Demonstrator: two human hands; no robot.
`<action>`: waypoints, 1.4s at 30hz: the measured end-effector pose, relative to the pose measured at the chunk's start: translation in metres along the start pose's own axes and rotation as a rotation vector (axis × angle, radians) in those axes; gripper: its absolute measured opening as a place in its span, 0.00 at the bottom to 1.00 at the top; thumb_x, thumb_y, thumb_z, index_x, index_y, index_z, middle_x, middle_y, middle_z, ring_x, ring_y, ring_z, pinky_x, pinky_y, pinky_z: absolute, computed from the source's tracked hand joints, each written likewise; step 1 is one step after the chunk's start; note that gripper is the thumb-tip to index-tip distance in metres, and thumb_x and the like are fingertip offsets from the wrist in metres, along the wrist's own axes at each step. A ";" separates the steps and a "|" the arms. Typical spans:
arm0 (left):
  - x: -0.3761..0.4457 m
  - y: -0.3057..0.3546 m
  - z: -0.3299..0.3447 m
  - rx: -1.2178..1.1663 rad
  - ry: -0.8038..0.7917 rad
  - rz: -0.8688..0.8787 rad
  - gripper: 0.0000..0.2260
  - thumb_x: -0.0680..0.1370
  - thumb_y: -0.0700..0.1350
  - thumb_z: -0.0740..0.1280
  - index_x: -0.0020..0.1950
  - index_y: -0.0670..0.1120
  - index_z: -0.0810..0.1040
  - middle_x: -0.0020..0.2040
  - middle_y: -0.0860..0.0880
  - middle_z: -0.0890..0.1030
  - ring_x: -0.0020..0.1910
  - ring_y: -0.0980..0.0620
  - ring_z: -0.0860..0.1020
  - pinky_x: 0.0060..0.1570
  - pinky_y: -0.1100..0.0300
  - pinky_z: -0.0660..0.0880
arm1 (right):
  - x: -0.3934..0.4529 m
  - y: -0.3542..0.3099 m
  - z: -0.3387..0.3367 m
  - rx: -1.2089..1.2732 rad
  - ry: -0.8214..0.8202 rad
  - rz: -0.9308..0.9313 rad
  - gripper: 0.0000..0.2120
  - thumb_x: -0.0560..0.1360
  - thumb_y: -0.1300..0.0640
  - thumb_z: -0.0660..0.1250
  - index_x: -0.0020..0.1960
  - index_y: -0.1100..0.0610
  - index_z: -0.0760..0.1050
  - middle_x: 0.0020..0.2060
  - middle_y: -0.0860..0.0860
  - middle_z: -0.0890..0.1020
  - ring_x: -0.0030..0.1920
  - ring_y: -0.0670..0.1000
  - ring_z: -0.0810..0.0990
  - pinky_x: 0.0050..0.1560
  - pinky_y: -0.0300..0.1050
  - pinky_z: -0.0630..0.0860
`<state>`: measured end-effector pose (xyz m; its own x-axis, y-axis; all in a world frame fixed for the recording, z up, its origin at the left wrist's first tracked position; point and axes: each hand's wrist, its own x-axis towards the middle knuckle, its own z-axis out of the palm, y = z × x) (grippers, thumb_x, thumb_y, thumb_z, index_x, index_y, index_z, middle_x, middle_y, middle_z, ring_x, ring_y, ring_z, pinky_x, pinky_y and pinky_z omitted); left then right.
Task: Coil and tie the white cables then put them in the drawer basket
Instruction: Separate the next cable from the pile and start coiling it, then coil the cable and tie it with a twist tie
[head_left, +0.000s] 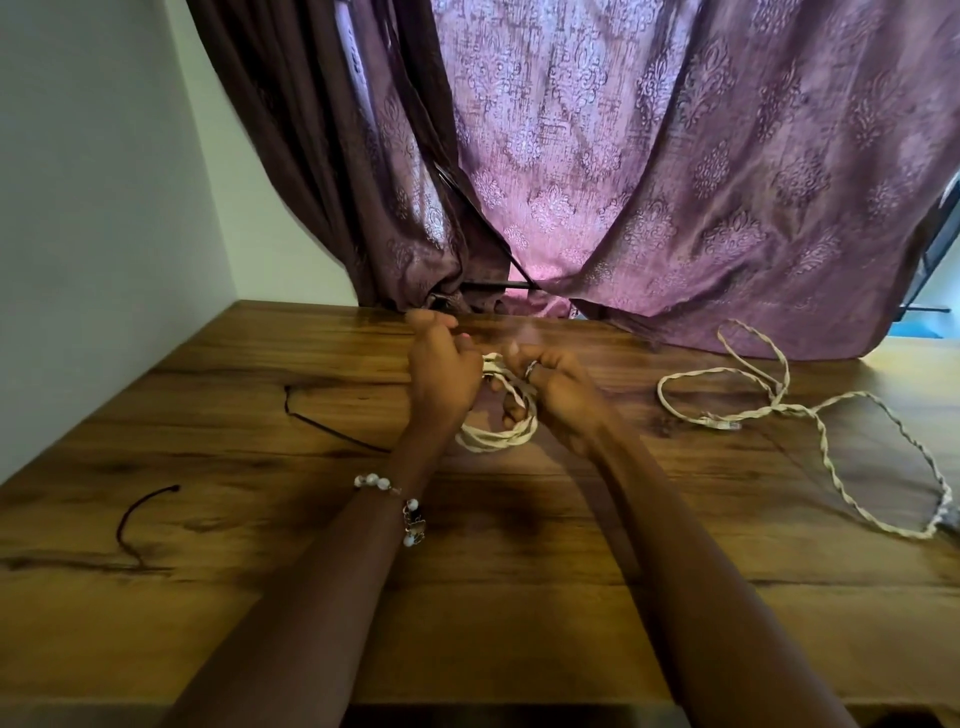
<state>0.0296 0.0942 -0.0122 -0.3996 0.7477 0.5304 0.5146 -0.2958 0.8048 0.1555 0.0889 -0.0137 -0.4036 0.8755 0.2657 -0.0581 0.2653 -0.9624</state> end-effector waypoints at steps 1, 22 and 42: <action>-0.002 0.002 0.002 0.020 -0.011 0.036 0.07 0.78 0.35 0.60 0.55 0.35 0.70 0.51 0.39 0.73 0.49 0.39 0.76 0.46 0.57 0.68 | 0.001 -0.002 -0.001 -0.035 0.022 0.032 0.19 0.82 0.53 0.57 0.36 0.59 0.77 0.25 0.50 0.78 0.21 0.46 0.73 0.26 0.41 0.74; -0.003 0.007 -0.005 -0.569 -0.233 -0.614 0.14 0.78 0.32 0.55 0.61 0.45 0.66 0.38 0.39 0.76 0.19 0.50 0.71 0.18 0.63 0.69 | 0.013 0.015 0.008 -0.216 0.322 -0.185 0.26 0.79 0.52 0.64 0.25 0.60 0.66 0.19 0.50 0.64 0.17 0.46 0.59 0.22 0.37 0.57; 0.013 -0.072 -0.108 0.709 -0.015 -0.384 0.09 0.74 0.41 0.72 0.50 0.37 0.81 0.50 0.37 0.81 0.51 0.39 0.80 0.45 0.51 0.76 | 0.010 0.026 0.004 -0.069 0.526 -0.096 0.23 0.78 0.50 0.65 0.26 0.57 0.67 0.24 0.52 0.64 0.21 0.48 0.59 0.23 0.40 0.57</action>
<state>-0.0943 0.0614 -0.0339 -0.6388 0.7299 0.2433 0.7042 0.4274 0.5669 0.1464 0.1027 -0.0360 0.1139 0.9255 0.3613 -0.0051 0.3642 -0.9313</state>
